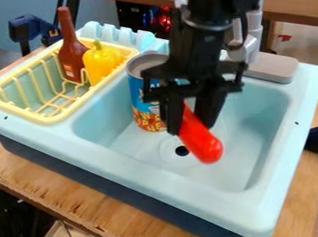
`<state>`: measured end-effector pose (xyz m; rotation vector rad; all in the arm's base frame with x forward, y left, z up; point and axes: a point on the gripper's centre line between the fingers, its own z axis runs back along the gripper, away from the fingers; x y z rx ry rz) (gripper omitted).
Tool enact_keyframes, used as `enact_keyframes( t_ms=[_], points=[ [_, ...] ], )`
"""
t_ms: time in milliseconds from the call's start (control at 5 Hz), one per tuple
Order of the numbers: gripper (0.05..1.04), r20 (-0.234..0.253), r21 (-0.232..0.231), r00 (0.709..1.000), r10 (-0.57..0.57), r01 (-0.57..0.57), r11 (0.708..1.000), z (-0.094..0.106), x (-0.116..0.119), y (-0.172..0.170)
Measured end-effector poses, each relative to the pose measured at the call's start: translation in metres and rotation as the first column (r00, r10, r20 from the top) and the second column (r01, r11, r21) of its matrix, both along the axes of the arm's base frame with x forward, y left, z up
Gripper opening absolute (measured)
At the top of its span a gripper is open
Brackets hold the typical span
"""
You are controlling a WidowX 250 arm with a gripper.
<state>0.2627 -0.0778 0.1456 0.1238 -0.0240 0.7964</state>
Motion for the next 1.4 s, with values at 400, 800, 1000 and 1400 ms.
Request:
enact_keyframes(
  t_ms=[400, 800, 1000, 1400],
  points=[
    [0.531, 0.010, -0.049, 0.876, -0.482, 0.481, 0.875, -0.009, 0.012, -0.010],
    [0.531, 0.138, -0.056, 0.507, -0.851, 0.861, 0.505, -0.033, 0.041, -0.034],
    [0.531, 0.156, -0.078, 0.423, -0.892, 0.906, 0.416, -0.042, 0.044, -0.035],
    [0.531, 0.176, -0.122, 0.490, -0.854, 0.871, 0.475, -0.058, 0.036, -0.025]
  ],
)
